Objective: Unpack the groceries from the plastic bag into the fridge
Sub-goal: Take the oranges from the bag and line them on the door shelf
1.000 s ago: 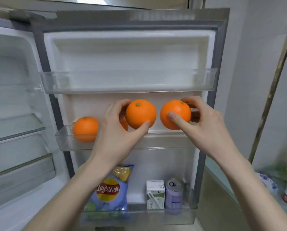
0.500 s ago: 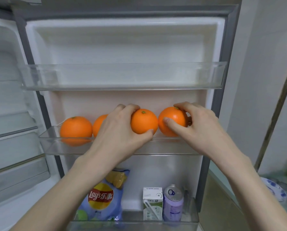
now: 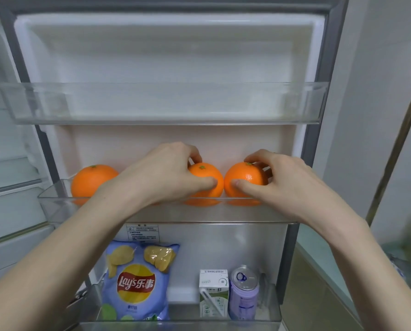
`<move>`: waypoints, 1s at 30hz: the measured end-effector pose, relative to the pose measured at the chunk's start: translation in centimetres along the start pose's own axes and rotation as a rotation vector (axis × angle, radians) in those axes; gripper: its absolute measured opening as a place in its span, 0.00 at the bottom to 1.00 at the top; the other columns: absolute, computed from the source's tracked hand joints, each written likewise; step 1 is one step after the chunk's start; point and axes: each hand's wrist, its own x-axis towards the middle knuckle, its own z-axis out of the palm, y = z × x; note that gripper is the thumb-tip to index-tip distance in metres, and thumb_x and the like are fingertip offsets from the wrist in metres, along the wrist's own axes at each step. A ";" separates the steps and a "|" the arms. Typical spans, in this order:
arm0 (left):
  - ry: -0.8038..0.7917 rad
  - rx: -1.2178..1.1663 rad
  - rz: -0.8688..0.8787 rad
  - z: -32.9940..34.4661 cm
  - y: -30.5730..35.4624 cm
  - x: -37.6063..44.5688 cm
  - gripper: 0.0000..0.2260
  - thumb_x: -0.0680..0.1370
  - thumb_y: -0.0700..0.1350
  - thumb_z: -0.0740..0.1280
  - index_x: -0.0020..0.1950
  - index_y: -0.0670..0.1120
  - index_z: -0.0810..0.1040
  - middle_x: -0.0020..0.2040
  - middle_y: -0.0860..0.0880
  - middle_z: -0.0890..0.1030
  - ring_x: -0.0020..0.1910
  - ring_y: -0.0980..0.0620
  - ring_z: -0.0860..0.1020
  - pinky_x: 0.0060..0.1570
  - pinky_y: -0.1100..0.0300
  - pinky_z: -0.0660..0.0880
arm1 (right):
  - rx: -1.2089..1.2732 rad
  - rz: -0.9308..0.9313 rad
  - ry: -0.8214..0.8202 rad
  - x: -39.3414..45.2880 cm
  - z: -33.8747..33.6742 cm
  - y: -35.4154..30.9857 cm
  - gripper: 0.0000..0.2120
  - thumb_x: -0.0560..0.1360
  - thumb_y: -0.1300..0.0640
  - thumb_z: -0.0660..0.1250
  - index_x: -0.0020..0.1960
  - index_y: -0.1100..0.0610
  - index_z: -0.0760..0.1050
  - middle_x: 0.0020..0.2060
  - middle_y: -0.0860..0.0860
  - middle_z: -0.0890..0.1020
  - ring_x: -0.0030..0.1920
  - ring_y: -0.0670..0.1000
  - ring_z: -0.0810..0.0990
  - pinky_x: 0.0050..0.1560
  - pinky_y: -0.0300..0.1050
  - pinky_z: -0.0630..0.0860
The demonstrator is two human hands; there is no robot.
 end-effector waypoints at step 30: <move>0.431 -0.083 0.229 2.3 -4.0 -3.9 0.23 0.78 0.58 0.68 0.68 0.47 0.78 0.62 0.48 0.81 0.63 0.48 0.77 0.57 0.58 0.70 | -0.019 -0.072 0.260 -3.4 1.1 -1.7 0.26 0.80 0.37 0.63 0.74 0.47 0.73 0.69 0.47 0.77 0.69 0.52 0.75 0.64 0.47 0.70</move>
